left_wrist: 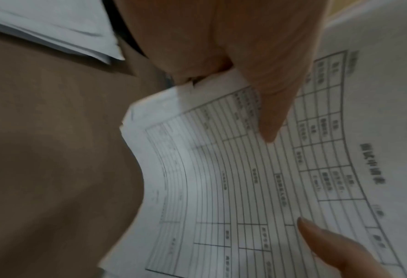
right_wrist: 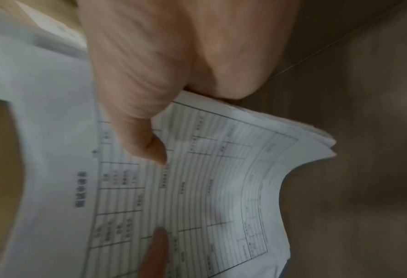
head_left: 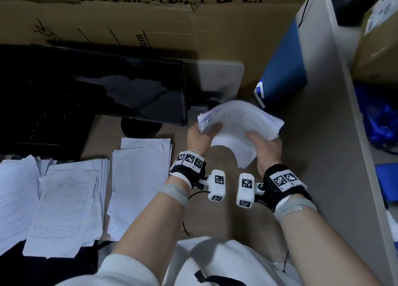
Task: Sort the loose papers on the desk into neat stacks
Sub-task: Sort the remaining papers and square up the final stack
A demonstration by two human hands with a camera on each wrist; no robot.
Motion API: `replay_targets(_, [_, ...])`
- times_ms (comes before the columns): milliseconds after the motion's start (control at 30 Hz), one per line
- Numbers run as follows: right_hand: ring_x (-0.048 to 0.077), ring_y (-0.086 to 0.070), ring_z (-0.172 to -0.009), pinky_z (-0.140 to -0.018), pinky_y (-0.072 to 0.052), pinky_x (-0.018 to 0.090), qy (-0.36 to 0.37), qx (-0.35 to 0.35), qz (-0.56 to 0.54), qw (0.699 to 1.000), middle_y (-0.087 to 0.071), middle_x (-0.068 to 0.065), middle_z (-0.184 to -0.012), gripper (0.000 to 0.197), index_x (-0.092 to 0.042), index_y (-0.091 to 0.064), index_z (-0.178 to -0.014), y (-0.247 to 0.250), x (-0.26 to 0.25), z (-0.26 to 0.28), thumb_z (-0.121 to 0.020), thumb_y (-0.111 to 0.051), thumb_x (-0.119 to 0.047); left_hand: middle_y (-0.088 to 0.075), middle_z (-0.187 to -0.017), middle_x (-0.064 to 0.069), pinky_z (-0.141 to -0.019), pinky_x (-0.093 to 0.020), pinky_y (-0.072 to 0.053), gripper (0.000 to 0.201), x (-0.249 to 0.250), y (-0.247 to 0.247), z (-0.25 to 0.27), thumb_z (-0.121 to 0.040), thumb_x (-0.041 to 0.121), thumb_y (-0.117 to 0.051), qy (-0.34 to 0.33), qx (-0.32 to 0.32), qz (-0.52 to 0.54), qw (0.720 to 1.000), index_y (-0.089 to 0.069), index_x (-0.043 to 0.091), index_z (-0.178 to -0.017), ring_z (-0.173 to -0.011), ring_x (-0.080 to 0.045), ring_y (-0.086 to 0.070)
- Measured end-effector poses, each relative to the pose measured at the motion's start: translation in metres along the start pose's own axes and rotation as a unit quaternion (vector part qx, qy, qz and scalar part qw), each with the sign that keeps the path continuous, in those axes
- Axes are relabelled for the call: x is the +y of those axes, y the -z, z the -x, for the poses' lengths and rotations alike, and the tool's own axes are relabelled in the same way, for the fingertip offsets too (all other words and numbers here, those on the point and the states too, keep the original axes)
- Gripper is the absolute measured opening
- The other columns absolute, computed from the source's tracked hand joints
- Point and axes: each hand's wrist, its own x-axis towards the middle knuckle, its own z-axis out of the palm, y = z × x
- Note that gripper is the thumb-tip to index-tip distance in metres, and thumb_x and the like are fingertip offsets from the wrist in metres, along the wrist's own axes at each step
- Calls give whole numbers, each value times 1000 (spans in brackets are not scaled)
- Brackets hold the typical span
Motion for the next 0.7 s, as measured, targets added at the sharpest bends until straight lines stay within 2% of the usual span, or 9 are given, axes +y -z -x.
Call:
replay_targets(67, [13,-70,-76,-59,-53,24,-28,2,59,998,-73,3,-91,22,-19,-67,-93,5,15,0,-76,-80,-13,-73,-98,-11,-76,-36,-55,34,-24,7,-5,-77,22,-86,51,-2,-77,996,-70,8,-103,-91,-27,-69])
replay_targets(167, [12,-69,-77,-56,-50,22,-56,0,86,995,-73,2,-95,42,-15,-66,-107,9,30,-6,-72,-85,-25,-71,-98,-12,-74,-31,-49,36,-43,11,-10,-79,19,-83,72,-6,-113,991,-70,4,-110,-90,-27,-68])
replay_targets(267, [19,-72,-85,-65,-55,29,-59,6,81,995,-74,4,-96,42,-14,-68,-106,8,31,-12,-72,-85,-34,-70,-91,-10,-72,-33,-49,28,-38,14,-14,-84,25,-78,62,-5,-114,992,-71,6,-103,-86,-27,-66])
replay_targets(367, [25,-73,-84,-75,-61,41,-61,8,80,995,-74,9,-98,65,-7,-64,-110,7,19,-10,-64,-89,-46,-74,-98,-7,-82,-34,-57,38,-31,18,-12,-80,35,-82,51,-39,-98,993,-71,7,-105,-92,-22,-70])
replay_targets(467, [25,-74,-84,-79,-60,44,-38,-11,66,997,-75,7,-96,58,-9,-65,-108,6,6,-5,-65,-90,-40,-75,-106,-2,-88,-29,-57,43,-32,30,-2,-80,31,-83,19,-71,-81,994,-72,9,-115,-99,-15,-72])
replay_targets(567, [24,-74,-87,-82,-59,47,-22,-53,75,996,-76,5,-98,72,-14,-66,-109,2,-2,4,-53,-91,-53,-76,-106,-6,-93,-38,-57,35,-32,42,9,-86,29,-78,3,-33,-57,998,-73,6,-112,-99,-19,-72])
replay_targets(600, [24,-74,-88,-83,-59,46,-22,-66,87,994,-76,5,-98,71,-14,-67,-109,1,-1,7,-55,-90,-54,-76,-103,-6,-93,-40,-57,32,-32,45,15,-86,28,-77,-1,-12,-44,999,-74,6,-109,-97,-20,-72])
replay_targets(700, [23,-73,-92,-90,-57,45,-11,-121,158,980,-75,3,-101,44,-14,-70,-107,3,8,15,-78,-80,-45,-76,-101,-8,-89,-41,-59,22,-30,58,30,-90,26,-74,3,42,33,999,-74,9,-104,-98,-24,-73])
